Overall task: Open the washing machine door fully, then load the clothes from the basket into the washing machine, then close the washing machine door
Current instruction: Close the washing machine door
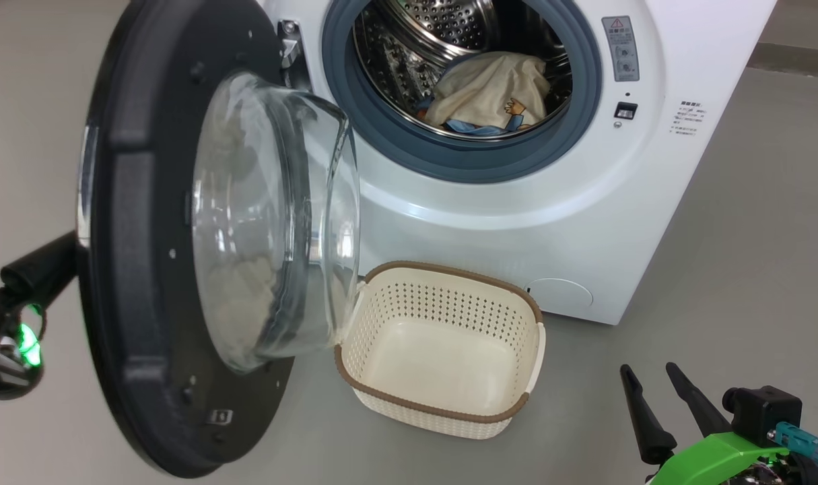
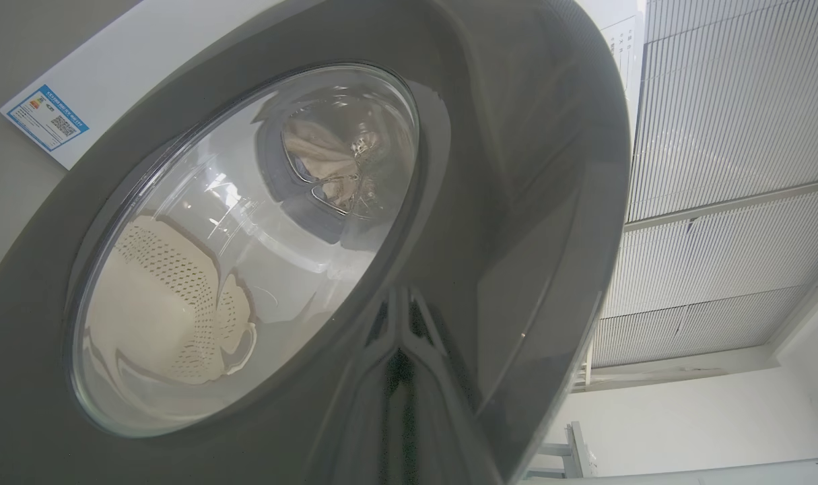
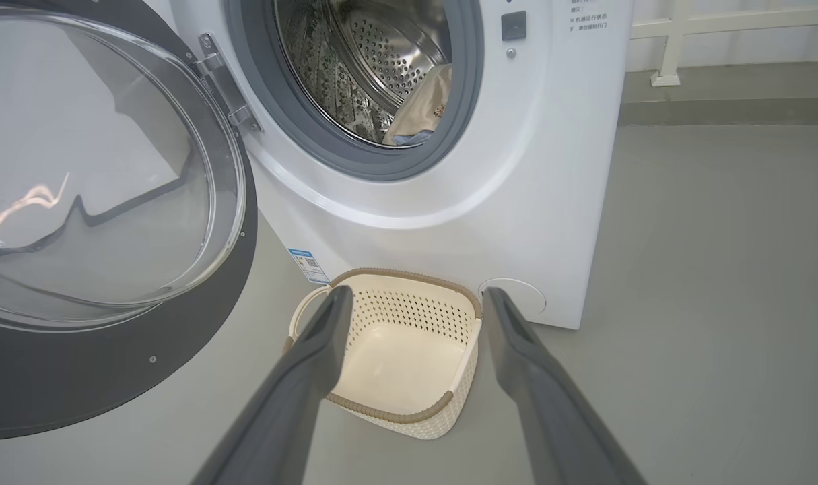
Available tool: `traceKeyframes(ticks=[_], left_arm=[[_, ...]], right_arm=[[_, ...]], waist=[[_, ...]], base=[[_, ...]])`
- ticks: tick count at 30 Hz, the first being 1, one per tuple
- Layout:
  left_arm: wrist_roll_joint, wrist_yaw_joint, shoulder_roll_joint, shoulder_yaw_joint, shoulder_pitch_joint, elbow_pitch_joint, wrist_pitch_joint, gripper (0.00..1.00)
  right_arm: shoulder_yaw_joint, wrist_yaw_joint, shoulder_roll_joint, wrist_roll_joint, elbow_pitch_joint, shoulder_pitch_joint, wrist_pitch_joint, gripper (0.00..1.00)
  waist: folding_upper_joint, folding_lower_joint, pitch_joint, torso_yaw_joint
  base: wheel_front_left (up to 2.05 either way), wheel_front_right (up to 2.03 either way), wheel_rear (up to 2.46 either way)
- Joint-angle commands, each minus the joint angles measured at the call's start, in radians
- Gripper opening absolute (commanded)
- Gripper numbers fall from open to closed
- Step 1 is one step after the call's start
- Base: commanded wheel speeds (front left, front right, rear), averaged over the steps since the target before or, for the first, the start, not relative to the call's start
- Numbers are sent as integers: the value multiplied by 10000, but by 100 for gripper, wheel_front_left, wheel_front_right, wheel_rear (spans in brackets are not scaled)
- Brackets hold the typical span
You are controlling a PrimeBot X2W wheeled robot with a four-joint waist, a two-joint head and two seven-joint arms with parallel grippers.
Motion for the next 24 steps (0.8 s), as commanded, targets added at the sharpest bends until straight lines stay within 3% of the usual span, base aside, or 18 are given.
traceKeyframes(ticks=[1, 11, 24], left_arm=[[-114, 40, 272, 129, -69, -542, 199, 0], [-120, 271, -613, -301, 429, -1787, 58, 0], [354, -72, -1546, -659, 409, -1600, -957, 0]], right_arm=[[240, 44, -119, 106, -257, -394, -30, 100], [288, 44, -114, 138, -236, -457, -59, 100], [250, 44, -98, 184, -251, -680, -81, 100]], waist=[[0, 0, 6, -55], [0, 0, 95, -638], [0, 0, 380, -1743]], base=[[0, 0, 0], [0, 0, 0], [0, 0, 0]])
